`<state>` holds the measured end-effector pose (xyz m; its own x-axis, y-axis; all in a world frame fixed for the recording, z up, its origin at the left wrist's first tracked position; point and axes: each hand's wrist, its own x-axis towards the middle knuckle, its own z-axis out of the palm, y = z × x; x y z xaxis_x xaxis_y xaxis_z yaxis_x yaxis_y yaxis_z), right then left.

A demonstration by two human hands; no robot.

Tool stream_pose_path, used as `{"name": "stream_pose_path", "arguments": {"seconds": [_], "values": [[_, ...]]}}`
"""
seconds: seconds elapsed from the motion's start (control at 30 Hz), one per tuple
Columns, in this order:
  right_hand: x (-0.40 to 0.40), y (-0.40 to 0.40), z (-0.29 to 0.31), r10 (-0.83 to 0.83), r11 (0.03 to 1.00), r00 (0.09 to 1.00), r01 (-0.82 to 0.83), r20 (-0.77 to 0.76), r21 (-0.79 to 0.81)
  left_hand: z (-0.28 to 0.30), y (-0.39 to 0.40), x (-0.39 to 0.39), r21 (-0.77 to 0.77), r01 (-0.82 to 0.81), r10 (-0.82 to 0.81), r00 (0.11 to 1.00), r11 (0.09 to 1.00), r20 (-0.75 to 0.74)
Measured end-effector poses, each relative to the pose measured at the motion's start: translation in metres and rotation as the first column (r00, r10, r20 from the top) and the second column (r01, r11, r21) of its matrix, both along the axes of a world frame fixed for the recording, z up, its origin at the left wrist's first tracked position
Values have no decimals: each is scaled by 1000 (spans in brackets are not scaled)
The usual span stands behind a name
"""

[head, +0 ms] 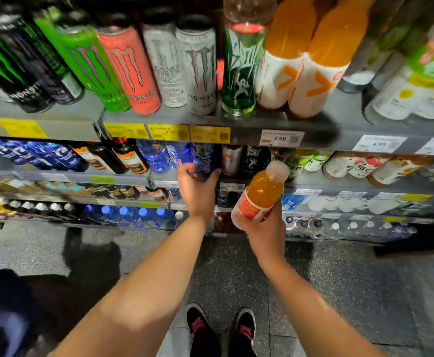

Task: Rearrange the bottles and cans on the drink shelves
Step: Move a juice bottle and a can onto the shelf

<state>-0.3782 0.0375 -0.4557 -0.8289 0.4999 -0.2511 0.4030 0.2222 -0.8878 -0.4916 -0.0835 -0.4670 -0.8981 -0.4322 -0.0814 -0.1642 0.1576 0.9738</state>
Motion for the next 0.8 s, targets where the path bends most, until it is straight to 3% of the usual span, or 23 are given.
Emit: {"name": "stream_pose_path", "arguments": {"seconds": [0.1,0.23,0.5,0.63,0.7,0.8], "values": [[1,-3,31,-21,1000,999,21,-30,8,38,2,26,12,2,-2,1000,1000,-26],[6,-1,80,-71,997,993,73,-92,22,96,8,42,48,120,-116,989,992,-89],[-3,34,150,-204,972,943,226,-264,58,188,26,36,28,256,-238,928,966,-286],[-19,61,188,-251,958,940,275,-233,78,210,38,22,-11,246,-235,912,969,-337],[-28,78,198,-248,956,937,277,-245,92,209,44,14,-27,217,-214,920,976,-330],[-47,95,208,-240,954,934,277,-264,112,211,55,0,44,156,-144,968,987,-204]]}}
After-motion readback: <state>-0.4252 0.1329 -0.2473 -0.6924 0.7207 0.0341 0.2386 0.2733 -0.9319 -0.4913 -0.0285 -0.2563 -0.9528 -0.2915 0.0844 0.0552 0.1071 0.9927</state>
